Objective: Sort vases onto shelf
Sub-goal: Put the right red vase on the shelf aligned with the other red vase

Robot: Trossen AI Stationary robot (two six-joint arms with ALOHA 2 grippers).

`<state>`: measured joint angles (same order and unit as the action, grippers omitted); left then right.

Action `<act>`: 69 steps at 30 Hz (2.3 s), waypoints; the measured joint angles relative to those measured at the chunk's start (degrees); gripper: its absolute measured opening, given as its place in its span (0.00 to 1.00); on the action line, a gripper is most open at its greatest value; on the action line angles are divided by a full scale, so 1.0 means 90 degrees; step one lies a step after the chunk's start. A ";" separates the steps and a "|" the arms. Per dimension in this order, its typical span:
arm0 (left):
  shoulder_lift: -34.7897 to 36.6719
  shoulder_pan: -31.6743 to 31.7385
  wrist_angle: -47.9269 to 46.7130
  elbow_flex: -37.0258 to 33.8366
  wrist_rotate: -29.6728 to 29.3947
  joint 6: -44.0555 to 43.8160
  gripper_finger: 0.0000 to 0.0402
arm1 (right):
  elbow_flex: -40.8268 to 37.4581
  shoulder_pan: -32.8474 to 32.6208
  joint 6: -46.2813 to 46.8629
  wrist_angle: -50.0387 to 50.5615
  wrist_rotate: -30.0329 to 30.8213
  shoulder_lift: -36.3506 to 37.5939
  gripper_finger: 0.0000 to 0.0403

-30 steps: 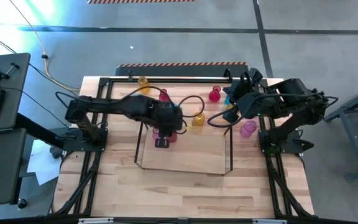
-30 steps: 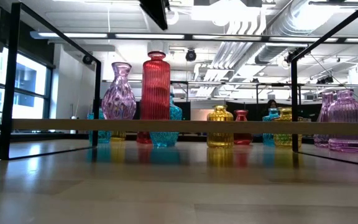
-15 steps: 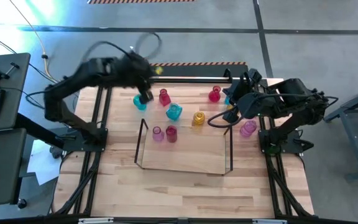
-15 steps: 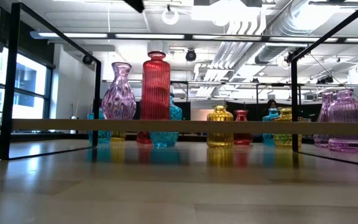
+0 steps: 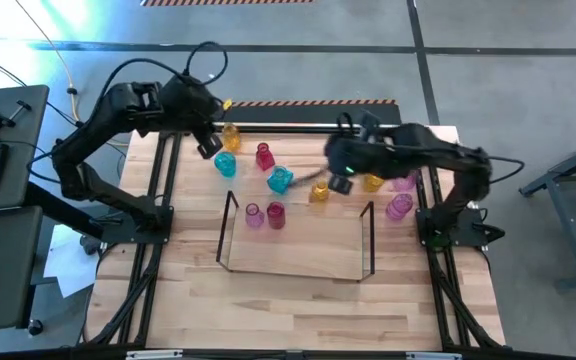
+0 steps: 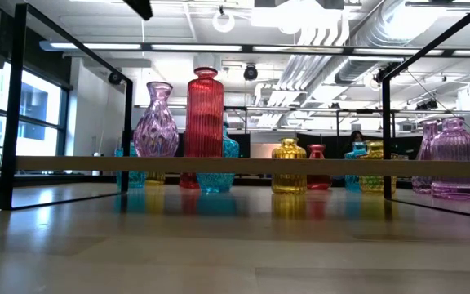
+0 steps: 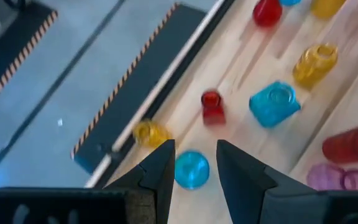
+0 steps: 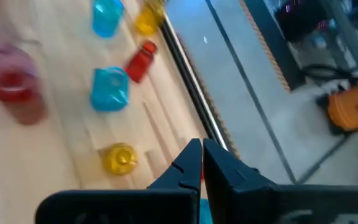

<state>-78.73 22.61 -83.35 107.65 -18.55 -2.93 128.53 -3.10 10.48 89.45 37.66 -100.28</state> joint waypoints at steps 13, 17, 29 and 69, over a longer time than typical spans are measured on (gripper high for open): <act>0.2714 -0.0310 0.1132 -0.3191 -0.0543 -0.1103 0.28 | -0.0002 0.2120 -0.1934 -0.2221 -0.3896 -0.0768 0.00; 0.3690 -0.0308 0.1272 -0.3982 -0.0491 -0.1619 0.28 | -0.0002 0.2596 -0.2354 -0.2622 -0.4900 -0.0944 0.00; 0.5378 -0.0308 0.1325 -0.5110 -0.0340 -0.2292 0.28 | -0.0002 0.3025 -0.3943 -0.1611 -0.5707 -0.1887 0.00; 0.5616 -0.0310 0.1510 -0.6161 -0.0568 -0.2998 0.28 | -0.0002 0.3729 -0.4225 -0.1617 -0.5505 -0.2727 0.00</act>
<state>-28.18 19.81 -69.76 52.21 -23.66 -29.91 128.51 30.46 -27.54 74.89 -11.88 -124.82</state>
